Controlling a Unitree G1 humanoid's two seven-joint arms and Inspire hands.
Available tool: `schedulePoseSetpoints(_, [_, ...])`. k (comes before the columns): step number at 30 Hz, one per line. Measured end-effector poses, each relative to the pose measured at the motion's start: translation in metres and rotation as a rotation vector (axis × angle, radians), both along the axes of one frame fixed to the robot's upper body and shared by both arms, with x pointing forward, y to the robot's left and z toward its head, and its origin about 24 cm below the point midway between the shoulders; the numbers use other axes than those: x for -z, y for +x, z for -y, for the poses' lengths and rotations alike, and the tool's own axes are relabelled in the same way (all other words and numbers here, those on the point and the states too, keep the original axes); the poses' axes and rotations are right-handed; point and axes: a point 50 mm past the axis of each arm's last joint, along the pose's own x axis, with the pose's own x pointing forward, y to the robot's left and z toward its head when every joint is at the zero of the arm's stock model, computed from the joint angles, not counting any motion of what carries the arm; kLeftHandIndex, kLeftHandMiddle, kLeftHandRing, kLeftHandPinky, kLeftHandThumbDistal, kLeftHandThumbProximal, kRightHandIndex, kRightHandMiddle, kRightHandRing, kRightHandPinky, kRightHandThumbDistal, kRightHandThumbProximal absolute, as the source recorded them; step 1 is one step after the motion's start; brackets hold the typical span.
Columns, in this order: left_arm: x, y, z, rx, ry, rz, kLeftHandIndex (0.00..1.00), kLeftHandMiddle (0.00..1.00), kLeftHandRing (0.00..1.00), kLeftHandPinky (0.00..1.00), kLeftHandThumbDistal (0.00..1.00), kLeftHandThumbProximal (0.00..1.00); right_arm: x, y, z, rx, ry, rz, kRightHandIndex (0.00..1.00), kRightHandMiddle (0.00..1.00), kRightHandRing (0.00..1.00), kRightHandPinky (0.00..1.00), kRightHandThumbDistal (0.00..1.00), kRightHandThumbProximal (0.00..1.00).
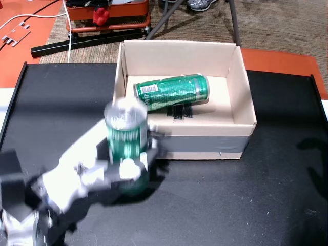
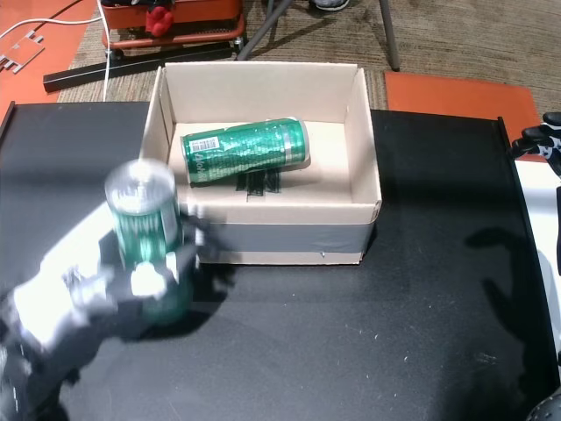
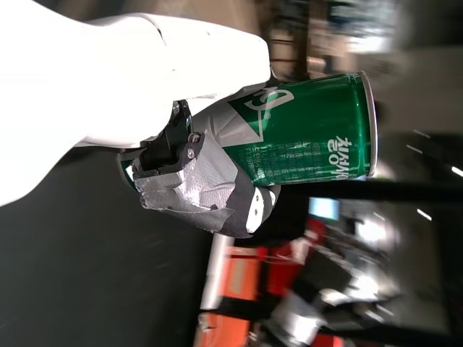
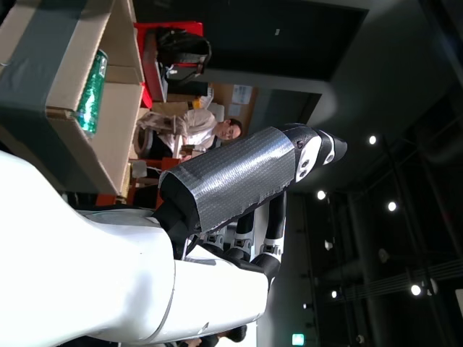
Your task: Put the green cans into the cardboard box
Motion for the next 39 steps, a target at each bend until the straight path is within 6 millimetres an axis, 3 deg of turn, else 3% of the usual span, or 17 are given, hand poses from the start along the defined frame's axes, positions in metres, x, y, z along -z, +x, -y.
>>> schedulePoseSetpoints(4, [-0.036, 0.011, 0.003, 0.052, 0.023, 0.169, 0.26, 0.49, 0.65, 0.52, 0.10, 0.00, 0.001, 0.000, -0.001, 0.006, -0.012, -0.004, 0.41, 0.43, 0.48, 0.54, 0.92, 0.55])
schedulePoseSetpoints(11, [-0.077, 0.019, 0.003, 0.083, 0.092, 0.348, 0.21, 0.42, 0.61, 0.54, 0.15, 0.00, 0.000, 0.004, -0.004, 0.011, -0.012, 0.000, 0.41, 0.44, 0.48, 0.54, 0.93, 0.55])
schedulePoseSetpoints(16, [-0.122, 0.032, 0.013, 0.033, 0.204, 0.527, 0.36, 0.56, 0.70, 0.62, 0.24, 0.00, 0.000, 0.006, -0.008, -0.005, -0.009, 0.004, 0.41, 0.45, 0.50, 0.55, 0.81, 0.54])
schedulePoseSetpoints(19, [-0.147, 0.044, 0.024, -0.042, 0.309, 0.569, 0.42, 0.61, 0.73, 0.67, 0.30, 0.00, 0.002, 0.006, -0.010, -0.004, -0.010, 0.002, 0.41, 0.45, 0.50, 0.55, 0.84, 0.55])
schedulePoseSetpoints(21, [-0.162, 0.052, 0.029, -0.092, 0.354, 0.578, 0.46, 0.60, 0.70, 0.64, 0.33, 0.00, 0.003, 0.006, -0.011, -0.003, -0.014, 0.002, 0.42, 0.45, 0.50, 0.55, 0.83, 0.56])
schedulePoseSetpoints(23, [-0.171, 0.059, 0.035, -0.134, 0.384, 0.560, 0.41, 0.57, 0.69, 0.61, 0.35, 0.00, 0.003, 0.006, -0.012, -0.004, -0.015, 0.003, 0.42, 0.45, 0.50, 0.55, 0.81, 0.54])
schedulePoseSetpoints(28, [-0.175, 0.072, 0.053, -0.219, 0.540, 0.497, 0.29, 0.43, 0.55, 0.55, 0.46, 0.00, 0.004, 0.007, -0.015, -0.006, -0.007, 0.007, 0.41, 0.43, 0.48, 0.54, 0.86, 0.57])
schedulePoseSetpoints(34, [-0.155, 0.081, 0.068, -0.287, 0.724, 0.426, 0.30, 0.46, 0.57, 0.54, 0.46, 0.00, 0.001, 0.009, -0.022, 0.007, 0.008, 0.017, 0.42, 0.42, 0.47, 0.52, 0.81, 0.56])
schedulePoseSetpoints(39, [-0.140, 0.084, 0.078, -0.336, 0.838, 0.398, 0.32, 0.48, 0.60, 0.57, 0.40, 0.00, -0.001, 0.010, -0.027, -0.004, 0.005, 0.031, 0.42, 0.43, 0.47, 0.52, 0.79, 0.54])
